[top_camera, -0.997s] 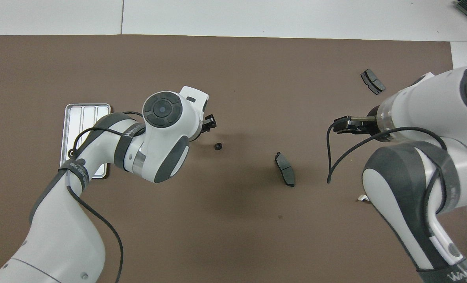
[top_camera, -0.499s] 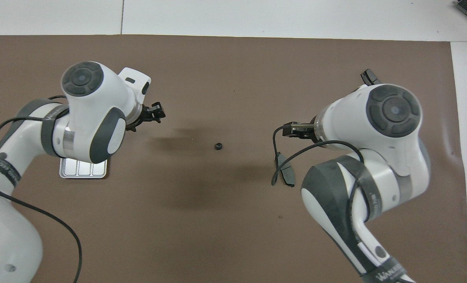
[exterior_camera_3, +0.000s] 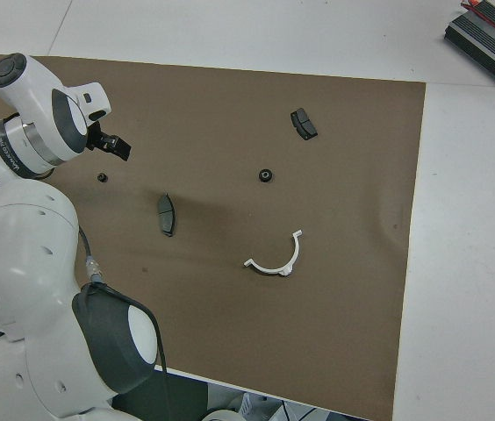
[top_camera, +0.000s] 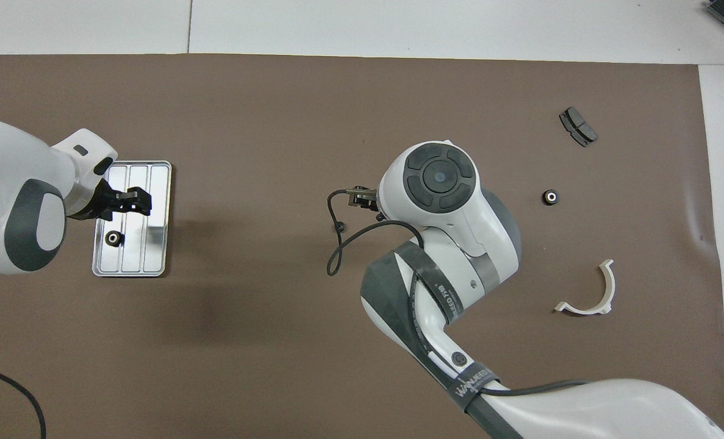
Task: Place bearing gear from tray to pile
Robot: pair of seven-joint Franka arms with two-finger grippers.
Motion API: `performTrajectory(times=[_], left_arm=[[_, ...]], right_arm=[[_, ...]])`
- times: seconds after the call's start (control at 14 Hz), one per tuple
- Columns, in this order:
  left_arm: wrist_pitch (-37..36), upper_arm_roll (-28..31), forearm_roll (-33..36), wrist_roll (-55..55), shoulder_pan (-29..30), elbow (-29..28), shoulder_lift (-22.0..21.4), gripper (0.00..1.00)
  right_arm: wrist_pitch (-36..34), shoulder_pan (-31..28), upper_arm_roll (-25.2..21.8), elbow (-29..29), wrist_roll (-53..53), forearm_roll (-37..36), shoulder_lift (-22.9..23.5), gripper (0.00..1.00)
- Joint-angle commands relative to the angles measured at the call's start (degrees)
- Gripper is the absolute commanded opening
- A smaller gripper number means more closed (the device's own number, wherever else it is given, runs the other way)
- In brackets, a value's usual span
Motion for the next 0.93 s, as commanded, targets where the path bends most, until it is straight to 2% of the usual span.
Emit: performTrajectory(times=[0.0, 0.14, 0.28, 0.5, 0.71, 0.85], left_arm=[[3.8, -0.6, 0.3, 0.7, 0.8, -5.4, -3.3, 0.75], [7.3, -0.6, 0.3, 0.7, 0.8, -8.3, -3.5, 0.75], [10.9, -0.6, 0.3, 0.1, 0.7, -10.0, -3.3, 0.75], [11.4, -0.6, 0.3, 0.0, 0.8, -10.0, -3.2, 0.72], [12.6, -0.6, 0.3, -0.1, 0.7, -9.9, -2.8, 0.63], [13.3, -0.6, 0.2, -0.1, 0.7, -9.9, -2.4, 0.62]], right_arm=[[1.5, 0.8, 0.2, 3.7, 2.2, -2.0, 4.0, 1.0], [2.7, 4.0, -0.1, 3.8, 3.5, -2.1, 6.3, 0.96], [4.6, 4.2, -0.1, 3.6, 3.7, -4.2, 6.9, 0.83], [6.3, 4.3, -0.2, 2.5, 4.8, -4.4, 7.0, 0.73], [8.6, 3.6, -0.2, 0.9, 4.5, -5.5, 7.0, 0.69], [11.1, 3.3, -0.2, -1.4, 4.7, -6.5, 7.0, 0.66]])
